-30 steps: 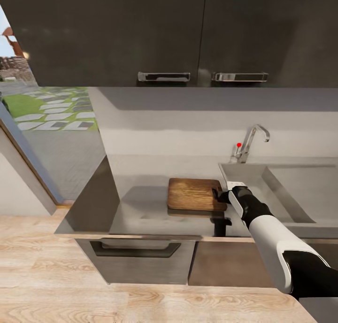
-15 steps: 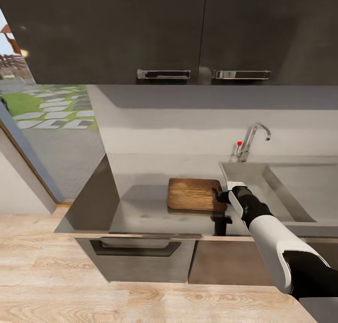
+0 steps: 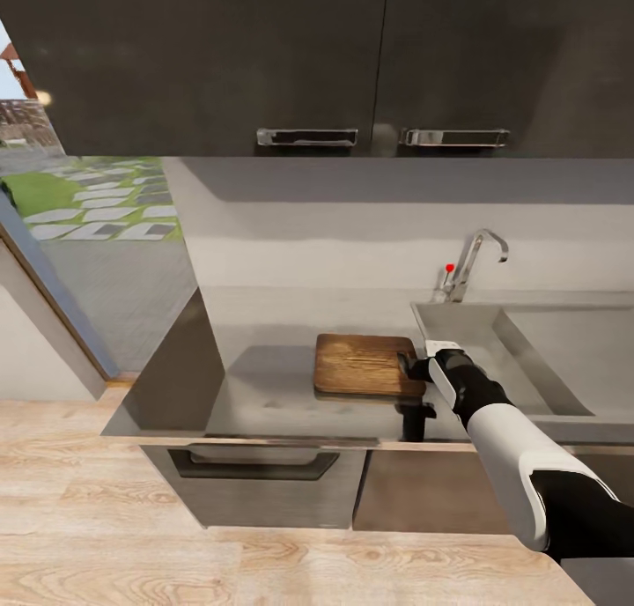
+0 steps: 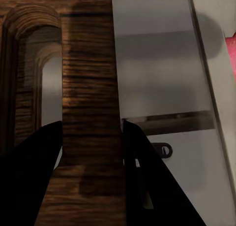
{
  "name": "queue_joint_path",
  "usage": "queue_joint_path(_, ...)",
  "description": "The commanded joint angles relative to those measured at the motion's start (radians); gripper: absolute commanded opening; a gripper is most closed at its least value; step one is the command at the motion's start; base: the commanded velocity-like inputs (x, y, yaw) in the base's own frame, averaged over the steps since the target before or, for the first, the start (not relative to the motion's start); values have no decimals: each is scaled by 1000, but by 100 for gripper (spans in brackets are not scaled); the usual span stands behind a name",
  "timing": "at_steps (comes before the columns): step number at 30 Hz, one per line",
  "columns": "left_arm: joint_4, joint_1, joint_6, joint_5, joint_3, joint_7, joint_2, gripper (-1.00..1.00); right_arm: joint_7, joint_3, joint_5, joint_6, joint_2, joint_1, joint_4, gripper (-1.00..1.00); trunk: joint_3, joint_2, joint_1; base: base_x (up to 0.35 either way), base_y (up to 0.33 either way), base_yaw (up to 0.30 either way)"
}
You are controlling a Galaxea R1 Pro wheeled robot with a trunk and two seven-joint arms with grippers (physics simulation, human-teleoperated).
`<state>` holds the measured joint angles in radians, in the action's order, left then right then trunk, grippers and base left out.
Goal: In the kitchen, take the Vidalia onion out of the sink, dice it on the chopping board with the paring knife, put the diced onion into the bowl on the countertop, then place both the paring knife and the chopping board into the sink.
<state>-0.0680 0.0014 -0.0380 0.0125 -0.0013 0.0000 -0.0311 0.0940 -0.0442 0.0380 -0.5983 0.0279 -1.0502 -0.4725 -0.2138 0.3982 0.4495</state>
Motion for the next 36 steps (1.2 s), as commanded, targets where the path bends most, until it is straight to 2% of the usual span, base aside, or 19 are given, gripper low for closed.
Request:
queue_joint_path(1,-1,0,-2,1,0,0,0,100,4,-2,5,-5,0,-1,-2,-100,-2,2,1,0,0,0)
queue_joint_path(25,-1,0,-2,1,0,0,-1,100,4,-2,5,-5,0,-1,-2,-100,-10,2,1,0,0,0)
queue_joint_path(26,-1,0,-2,1,0,0,-1,100,4,-2,5,-5,0,-1,-2,100,-10,2,1,0,0,0)
queue_joint_path(36,-1,0,-2,1,0,0,-1,100,4,-1,5,-5,-1,-1,-2,100,-10,2,1,0,0,0)
